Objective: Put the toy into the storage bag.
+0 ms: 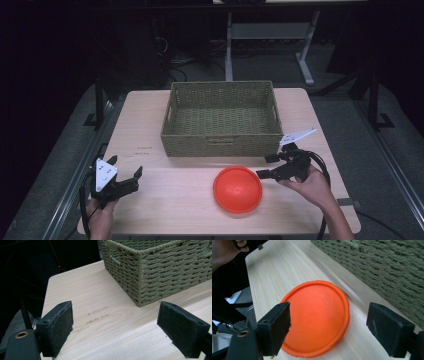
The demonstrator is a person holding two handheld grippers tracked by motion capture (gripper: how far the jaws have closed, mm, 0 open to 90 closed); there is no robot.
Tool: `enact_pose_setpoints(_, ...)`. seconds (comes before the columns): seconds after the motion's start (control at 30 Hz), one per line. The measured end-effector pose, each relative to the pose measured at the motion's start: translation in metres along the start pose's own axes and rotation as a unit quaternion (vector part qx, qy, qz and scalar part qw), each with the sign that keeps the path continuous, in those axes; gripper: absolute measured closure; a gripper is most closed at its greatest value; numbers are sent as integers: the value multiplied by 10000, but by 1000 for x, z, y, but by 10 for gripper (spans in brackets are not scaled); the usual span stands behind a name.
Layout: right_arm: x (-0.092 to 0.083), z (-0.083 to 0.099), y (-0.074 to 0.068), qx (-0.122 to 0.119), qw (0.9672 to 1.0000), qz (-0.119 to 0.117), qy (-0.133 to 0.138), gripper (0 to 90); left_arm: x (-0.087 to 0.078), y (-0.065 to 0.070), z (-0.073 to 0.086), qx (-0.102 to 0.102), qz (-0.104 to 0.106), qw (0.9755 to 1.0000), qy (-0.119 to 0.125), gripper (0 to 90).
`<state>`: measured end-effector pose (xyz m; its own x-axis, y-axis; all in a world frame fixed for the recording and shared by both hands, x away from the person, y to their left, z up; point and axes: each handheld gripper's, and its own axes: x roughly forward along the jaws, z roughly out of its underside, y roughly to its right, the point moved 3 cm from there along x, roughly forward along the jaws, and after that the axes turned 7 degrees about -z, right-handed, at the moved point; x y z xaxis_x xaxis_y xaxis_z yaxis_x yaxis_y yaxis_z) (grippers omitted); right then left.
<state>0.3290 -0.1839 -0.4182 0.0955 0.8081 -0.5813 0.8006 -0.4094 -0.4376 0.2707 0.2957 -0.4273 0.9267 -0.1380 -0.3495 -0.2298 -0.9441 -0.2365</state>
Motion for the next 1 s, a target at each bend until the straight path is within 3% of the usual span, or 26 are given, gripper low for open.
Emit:
enact_pose_setpoints(0.4, 17, 1, 14, 161, 9994, -41, -307, 211, 0, 1, 0, 12, 19, 10000, -11, 127)
enact_pose_setpoints(0.8, 42, 12, 31, 353, 9963, -102, -780, 277, 1, 2, 0, 46, 24, 10000, -29, 127)
enact_pose_setpoints(1.0, 51, 18, 32, 360, 9947, -201, -942, 319, 1, 2, 0, 47, 27, 10000, -34, 127)
